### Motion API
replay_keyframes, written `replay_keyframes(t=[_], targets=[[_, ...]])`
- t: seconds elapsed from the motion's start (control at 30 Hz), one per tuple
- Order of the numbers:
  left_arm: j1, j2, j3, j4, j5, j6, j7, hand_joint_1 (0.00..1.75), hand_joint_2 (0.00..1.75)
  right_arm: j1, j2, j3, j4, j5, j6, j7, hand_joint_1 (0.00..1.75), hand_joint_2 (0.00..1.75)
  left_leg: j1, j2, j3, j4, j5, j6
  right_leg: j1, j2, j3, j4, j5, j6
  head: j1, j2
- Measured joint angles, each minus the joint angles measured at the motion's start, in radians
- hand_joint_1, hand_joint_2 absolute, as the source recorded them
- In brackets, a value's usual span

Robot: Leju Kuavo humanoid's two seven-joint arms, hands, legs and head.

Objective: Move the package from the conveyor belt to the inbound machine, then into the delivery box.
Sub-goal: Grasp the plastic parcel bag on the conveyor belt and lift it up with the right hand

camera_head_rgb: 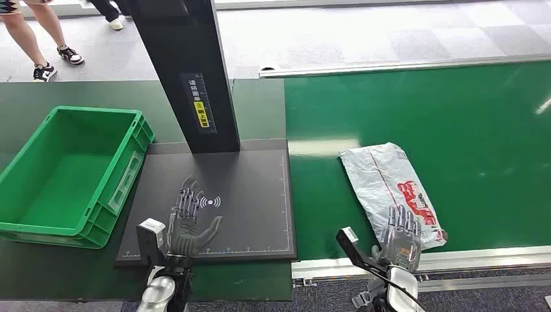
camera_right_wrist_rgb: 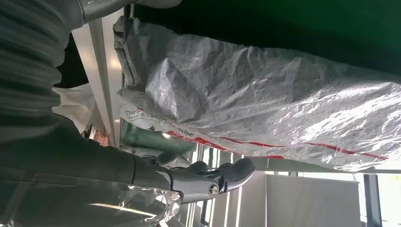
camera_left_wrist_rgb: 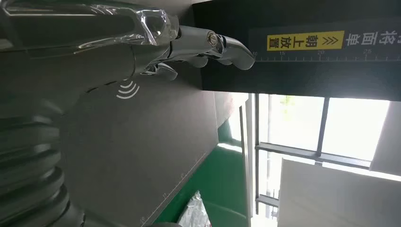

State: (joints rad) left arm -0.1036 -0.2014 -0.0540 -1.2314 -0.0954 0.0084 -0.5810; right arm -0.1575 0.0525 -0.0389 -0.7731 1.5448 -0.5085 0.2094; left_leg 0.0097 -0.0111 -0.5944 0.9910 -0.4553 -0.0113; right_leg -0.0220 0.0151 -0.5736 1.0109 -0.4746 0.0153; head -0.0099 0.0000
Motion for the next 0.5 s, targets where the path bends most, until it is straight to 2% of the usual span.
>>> replay_keyframes(t=[0.5], targets=[[0.026,0.0,0.015,-0.025,-0.001,0.003,0.005,0.0,1.75,0.03,0.019,0.004,-0.043,-0.117,-0.009,-0.064,1.75,1.75,0.0,0.0,0.0,0.0,0.0,0.0,0.0,0.0,0.0,0.0,0.0,0.0,0.0,0.0]])
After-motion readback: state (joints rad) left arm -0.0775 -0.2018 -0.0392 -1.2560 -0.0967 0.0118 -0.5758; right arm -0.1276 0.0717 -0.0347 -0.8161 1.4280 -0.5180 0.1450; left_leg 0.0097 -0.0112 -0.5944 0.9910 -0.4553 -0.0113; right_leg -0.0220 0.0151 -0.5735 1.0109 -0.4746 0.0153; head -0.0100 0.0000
